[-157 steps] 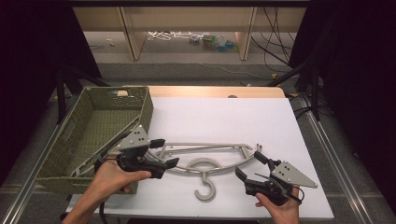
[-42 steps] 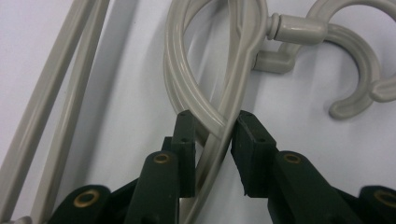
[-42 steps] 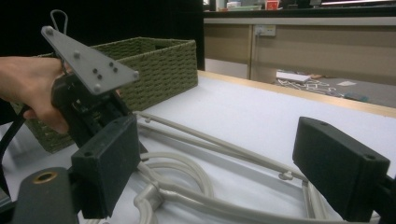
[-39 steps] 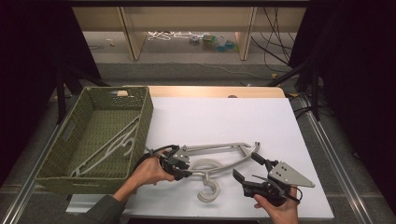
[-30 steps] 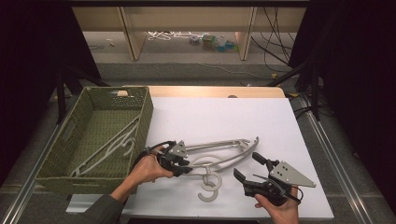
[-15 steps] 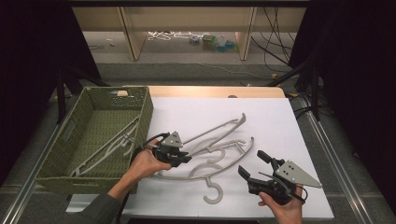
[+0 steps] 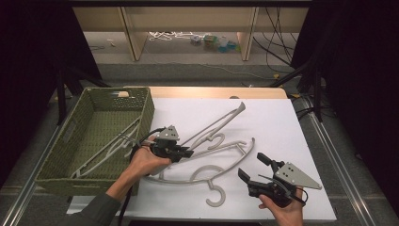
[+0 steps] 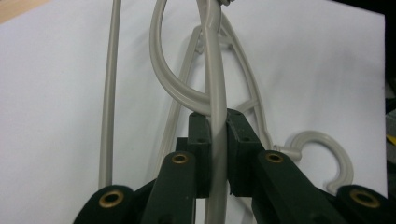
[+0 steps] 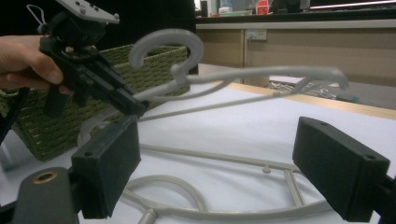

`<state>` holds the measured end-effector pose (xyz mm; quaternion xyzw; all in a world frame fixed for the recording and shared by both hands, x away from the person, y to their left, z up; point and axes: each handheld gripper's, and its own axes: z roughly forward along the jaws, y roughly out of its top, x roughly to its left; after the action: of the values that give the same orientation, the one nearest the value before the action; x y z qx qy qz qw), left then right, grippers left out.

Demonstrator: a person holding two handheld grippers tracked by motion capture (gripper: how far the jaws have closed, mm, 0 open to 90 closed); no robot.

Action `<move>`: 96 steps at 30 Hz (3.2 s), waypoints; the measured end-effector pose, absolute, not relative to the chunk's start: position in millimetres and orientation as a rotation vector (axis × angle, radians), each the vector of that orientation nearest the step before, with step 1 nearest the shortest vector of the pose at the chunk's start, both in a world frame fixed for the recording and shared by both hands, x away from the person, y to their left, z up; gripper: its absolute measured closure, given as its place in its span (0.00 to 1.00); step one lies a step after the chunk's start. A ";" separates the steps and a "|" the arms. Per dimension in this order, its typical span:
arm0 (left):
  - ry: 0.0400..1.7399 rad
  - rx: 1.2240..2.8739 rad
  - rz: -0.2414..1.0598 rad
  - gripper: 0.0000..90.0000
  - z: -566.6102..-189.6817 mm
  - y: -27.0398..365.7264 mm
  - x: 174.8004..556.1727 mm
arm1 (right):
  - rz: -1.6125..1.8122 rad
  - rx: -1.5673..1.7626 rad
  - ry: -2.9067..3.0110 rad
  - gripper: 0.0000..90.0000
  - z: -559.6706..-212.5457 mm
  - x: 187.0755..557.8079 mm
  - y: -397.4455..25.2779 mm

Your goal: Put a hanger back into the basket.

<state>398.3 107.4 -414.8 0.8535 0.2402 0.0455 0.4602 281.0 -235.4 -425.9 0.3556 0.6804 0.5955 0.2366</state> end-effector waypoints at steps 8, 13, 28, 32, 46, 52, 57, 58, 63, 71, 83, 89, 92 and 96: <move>0.638 2.006 0.025 0.91 -398.2 113.8 392.5 | 1.634 0.978 1.865 0.18 -426.4 280.8 -234.9; 0.665 1.954 0.007 0.91 -389.9 122.4 388.7 | 1.634 0.979 1.871 0.18 -426.2 280.3 -235.0; 0.694 1.869 -0.012 0.91 -364.2 142.2 373.7 | 1.610 0.984 1.868 0.18 -428.4 281.0 -234.7; 0.696 1.856 0.001 0.91 -349.0 146.9 370.0 | 1.613 0.990 1.880 0.18 -428.3 280.8 -234.0; 0.688 1.825 -0.017 0.91 -287.9 170.4 365.6 | 1.620 0.986 1.880 0.18 -428.7 280.7 -233.8; 0.725 1.872 0.089 0.91 -275.4 192.3 367.2 | 1.637 0.989 1.861 0.18 -429.5 281.3 -233.2; 0.767 1.856 0.124 0.91 -275.0 212.3 364.7 | 1.607 0.986 1.877 0.18 -429.1 281.1 -234.1; 0.768 1.854 0.129 0.91 -275.5 216.5 365.0 | 1.593 0.999 1.886 0.18 -428.7 280.5 -234.3; 0.805 1.864 0.186 0.91 -280.2 235.3 364.1 | 1.602 0.996 1.875 0.18 -429.6 281.0 -234.1; 0.897 1.883 0.250 0.91 -295.9 272.8 364.4 | 1.607 0.995 1.880 0.18 -429.9 281.0 -233.7; 0.995 1.953 0.362 0.91 -311.8 315.1 364.0 | 1.610 0.998 1.883 0.18 -431.8 282.3 -231.9; 1.012 2.017 0.402 0.91 -324.9 335.8 361.4 | 1.598 0.998 1.883 0.18 -431.8 282.7 -232.2; 1.014 2.054 0.410 0.91 -329.6 341.7 361.8 | 1.603 0.990 1.876 0.18 -432.3 283.1 -231.2; 1.018 2.078 0.415 0.91 -334.9 345.9 362.2 | 1.597 1.001 1.881 0.18 -431.8 282.6 -232.3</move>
<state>362.2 345.9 -334.9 0.8157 0.3997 0.1630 0.3852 282.6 -232.3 -431.8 0.3654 0.6863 0.5825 0.2370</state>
